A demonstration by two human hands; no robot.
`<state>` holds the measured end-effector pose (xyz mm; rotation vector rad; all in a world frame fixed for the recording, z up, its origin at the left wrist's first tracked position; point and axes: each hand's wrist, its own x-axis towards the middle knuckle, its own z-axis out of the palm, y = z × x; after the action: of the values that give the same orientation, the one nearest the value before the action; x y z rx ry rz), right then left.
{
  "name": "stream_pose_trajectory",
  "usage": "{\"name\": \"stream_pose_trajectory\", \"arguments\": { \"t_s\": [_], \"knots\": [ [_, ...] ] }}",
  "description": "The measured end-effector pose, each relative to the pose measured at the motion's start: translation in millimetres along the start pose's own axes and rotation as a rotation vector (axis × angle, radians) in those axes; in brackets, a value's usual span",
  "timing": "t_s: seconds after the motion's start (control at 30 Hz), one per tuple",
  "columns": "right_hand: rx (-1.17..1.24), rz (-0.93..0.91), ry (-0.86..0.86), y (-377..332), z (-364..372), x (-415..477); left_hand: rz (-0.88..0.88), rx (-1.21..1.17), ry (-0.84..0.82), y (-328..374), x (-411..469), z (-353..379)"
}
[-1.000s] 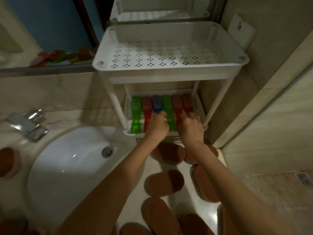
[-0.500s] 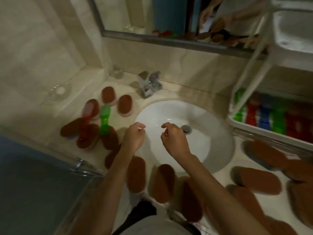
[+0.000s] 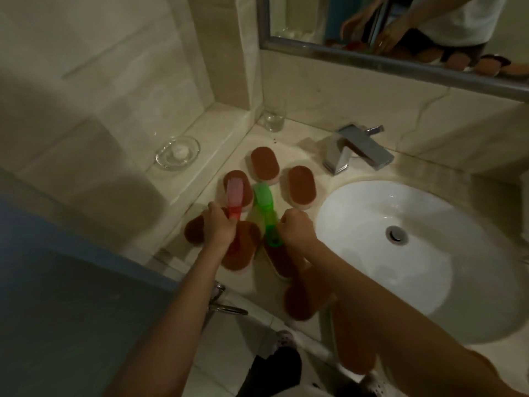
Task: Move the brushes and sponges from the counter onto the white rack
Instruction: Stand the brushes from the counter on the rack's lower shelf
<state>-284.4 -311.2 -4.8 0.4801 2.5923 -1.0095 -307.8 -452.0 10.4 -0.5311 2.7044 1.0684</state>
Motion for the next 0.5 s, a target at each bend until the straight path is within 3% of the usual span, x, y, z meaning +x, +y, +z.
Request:
{"name": "stream_pose_trajectory", "arguments": {
  "t_s": [0.2, 0.5],
  "knots": [
    [0.003, 0.14, -0.006, -18.2, 12.0, 41.5, -0.022, 0.017, -0.092, -7.9, 38.5, 7.5],
    [0.035, 0.208, -0.039, -21.9, 26.1, 56.9, -0.051, -0.027, -0.167, -9.6, 60.6, 10.7]
  ]
}}
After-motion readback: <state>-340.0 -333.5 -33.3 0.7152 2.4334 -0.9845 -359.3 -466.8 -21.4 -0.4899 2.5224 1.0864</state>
